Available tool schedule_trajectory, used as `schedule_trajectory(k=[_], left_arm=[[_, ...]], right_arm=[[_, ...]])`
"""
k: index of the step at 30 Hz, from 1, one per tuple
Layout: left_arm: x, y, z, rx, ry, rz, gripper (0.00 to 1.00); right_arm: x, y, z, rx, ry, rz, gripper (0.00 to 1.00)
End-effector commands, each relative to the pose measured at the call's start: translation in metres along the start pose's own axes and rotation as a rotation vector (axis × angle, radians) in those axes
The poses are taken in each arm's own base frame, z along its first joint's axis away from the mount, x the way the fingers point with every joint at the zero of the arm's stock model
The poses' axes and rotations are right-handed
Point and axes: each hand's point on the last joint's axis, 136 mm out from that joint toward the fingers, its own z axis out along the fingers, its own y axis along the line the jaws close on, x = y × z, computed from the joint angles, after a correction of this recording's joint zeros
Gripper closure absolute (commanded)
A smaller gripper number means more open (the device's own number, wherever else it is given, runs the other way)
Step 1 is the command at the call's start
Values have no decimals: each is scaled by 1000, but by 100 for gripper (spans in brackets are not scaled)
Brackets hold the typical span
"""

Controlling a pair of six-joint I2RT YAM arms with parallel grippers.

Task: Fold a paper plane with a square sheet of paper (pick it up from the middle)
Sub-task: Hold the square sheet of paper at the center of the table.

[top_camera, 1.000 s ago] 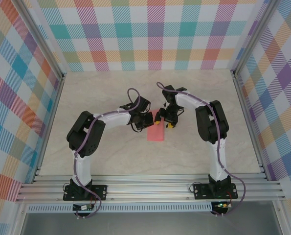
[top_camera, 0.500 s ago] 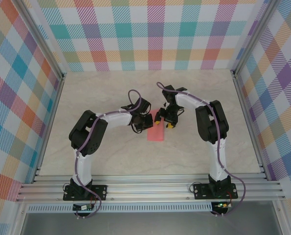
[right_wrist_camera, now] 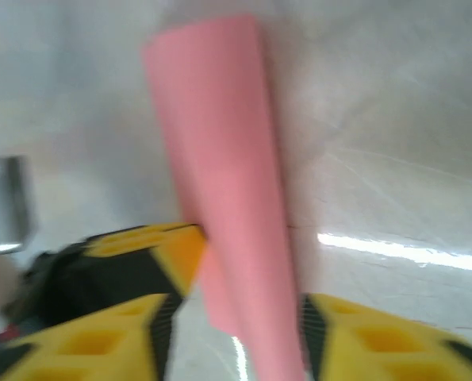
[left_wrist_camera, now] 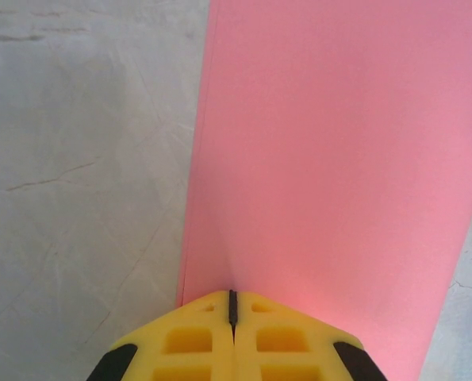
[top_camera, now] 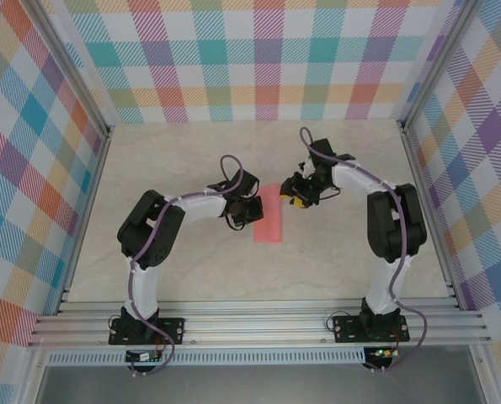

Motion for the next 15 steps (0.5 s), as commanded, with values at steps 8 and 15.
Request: schedule_trajectory(k=[8, 15], left_arm=[[22, 18, 11, -60, 49, 20, 100], [23, 19, 11, -61, 53, 20, 100]], right_arm=[[19, 31, 26, -266, 104, -88, 100], [21, 13, 42, -220, 132, -84, 100]])
